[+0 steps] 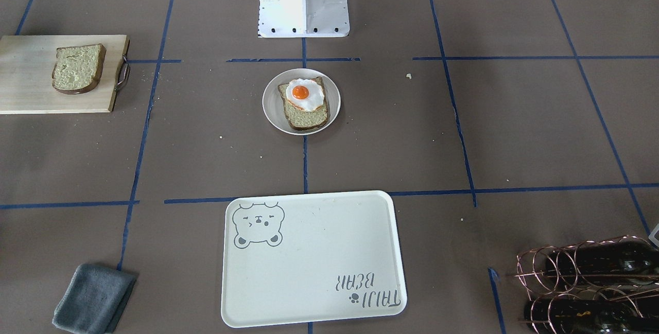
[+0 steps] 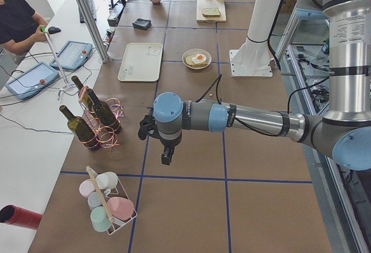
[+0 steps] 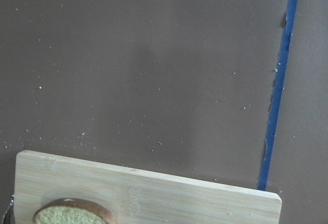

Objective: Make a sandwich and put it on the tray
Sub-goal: 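Move the right gripper down toward the bread slice on the cutting board, then grasp the bread slice on the wooden board with the right gripper, then carry the bread slice with the right gripper over the egg-topped bread on the plate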

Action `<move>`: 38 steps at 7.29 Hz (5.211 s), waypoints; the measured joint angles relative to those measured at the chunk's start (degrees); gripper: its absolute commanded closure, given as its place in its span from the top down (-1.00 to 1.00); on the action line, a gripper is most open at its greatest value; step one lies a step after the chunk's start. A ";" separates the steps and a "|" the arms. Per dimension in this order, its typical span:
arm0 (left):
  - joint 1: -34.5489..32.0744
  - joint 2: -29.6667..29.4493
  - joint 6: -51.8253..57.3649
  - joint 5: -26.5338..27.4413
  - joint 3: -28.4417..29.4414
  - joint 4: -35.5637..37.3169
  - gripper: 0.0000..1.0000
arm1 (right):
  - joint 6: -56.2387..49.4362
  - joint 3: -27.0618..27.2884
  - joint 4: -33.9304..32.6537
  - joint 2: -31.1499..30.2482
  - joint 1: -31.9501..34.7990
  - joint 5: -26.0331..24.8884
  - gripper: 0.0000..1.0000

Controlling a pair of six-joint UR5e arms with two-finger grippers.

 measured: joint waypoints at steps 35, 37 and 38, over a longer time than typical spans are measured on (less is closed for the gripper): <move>-0.06 -0.08 -0.60 -3.27 -1.62 -1.05 1.00 | 38.63 -7.04 44.93 -9.50 -26.06 -4.39 -1.00; -0.09 -0.09 -0.63 -3.26 -2.04 -1.01 1.00 | 38.77 -6.82 50.92 -10.53 -24.06 -1.43 -1.00; -0.12 -0.07 -0.65 -3.27 -2.09 -1.03 1.00 | 39.01 -6.56 52.79 -10.38 -21.96 1.27 -1.00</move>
